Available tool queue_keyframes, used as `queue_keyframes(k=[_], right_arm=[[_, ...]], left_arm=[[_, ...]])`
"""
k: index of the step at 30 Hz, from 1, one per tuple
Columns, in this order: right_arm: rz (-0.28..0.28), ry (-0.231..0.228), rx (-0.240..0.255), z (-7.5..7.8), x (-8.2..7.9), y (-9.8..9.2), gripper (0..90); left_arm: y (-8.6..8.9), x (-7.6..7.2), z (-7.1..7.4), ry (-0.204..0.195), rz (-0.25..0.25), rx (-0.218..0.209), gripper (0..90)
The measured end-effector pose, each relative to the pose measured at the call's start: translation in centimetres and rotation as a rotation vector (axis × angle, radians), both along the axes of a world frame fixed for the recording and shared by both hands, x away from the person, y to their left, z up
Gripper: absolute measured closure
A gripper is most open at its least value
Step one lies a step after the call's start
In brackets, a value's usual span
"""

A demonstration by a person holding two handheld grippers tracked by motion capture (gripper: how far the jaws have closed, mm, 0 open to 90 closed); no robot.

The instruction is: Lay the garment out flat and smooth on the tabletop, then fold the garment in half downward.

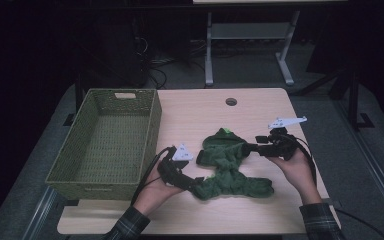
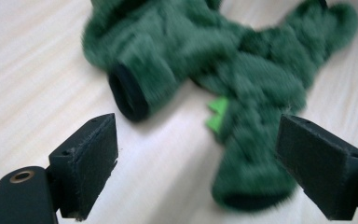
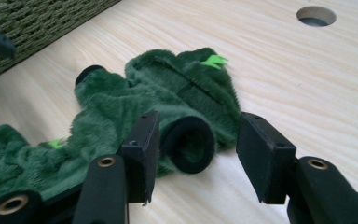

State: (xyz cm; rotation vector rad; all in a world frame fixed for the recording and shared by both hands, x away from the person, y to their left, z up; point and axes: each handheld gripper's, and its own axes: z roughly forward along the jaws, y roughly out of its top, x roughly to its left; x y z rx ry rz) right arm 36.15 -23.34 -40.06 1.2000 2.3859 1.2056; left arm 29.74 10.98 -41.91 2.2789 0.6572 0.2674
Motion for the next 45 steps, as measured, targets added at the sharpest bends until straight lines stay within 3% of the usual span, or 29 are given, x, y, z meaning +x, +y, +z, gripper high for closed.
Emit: queue_keyframes(k=[2,5,11,14,20,26,27,31,35,36,45], right_arm=[[0.005,0.006,-0.018,-0.2,-0.3,0.3,48.5],[0.013,-0.006,-0.017,-0.1,-0.8,0.5,48.3],[0.037,-0.010,-0.008,-0.3,-1.7,0.8,48.0],[0.062,0.001,-0.023,-0.4,-2.5,1.5,47.2],[0.111,-0.020,-0.002,-0.5,-3.4,2.7,49.5],[0.193,-0.008,-0.010,-0.4,-5.2,5.6,56.5],[0.231,-0.009,-0.016,-0.5,-5.6,6.6,58.7],[0.274,0.008,0.011,-0.9,-6.5,8.3,63.4],[0.329,0.011,-0.020,-1.4,-7.3,10.4,69.7],[0.353,0.007,-0.007,-1.5,-7.6,11.3,71.5],[0.423,0.012,-0.020,-2.4,-8.8,14.5,72.6]], left_arm=[[0.4,-0.9,-0.7,-0.009,0.007,0.011,12.7],[1.0,-2.3,-2.1,0.014,0.017,0.025,12.7],[1.5,-3.4,-3.5,0.043,0.009,0.051,12.7],[1.5,-4.0,-4.1,0.044,-0.009,0.076,12.7],[1.5,-4.8,-4.7,0.022,-0.028,0.107,12.7],[1.8,-5.1,-4.9,0.042,-0.036,0.083,12.7],[1.9,-5.1,-4.9,0.040,-0.035,0.075,12.7],[2.3,-5.2,-5.1,0.030,-0.048,0.056,12.7],[2.6,-5.2,-5.3,0.017,-0.058,0.038,12.7],[2.6,-5.2,-5.3,0.014,-0.059,0.036,12.7],[2.9,-5.3,-5.8,-0.005,-0.050,-0.015,12.5]])
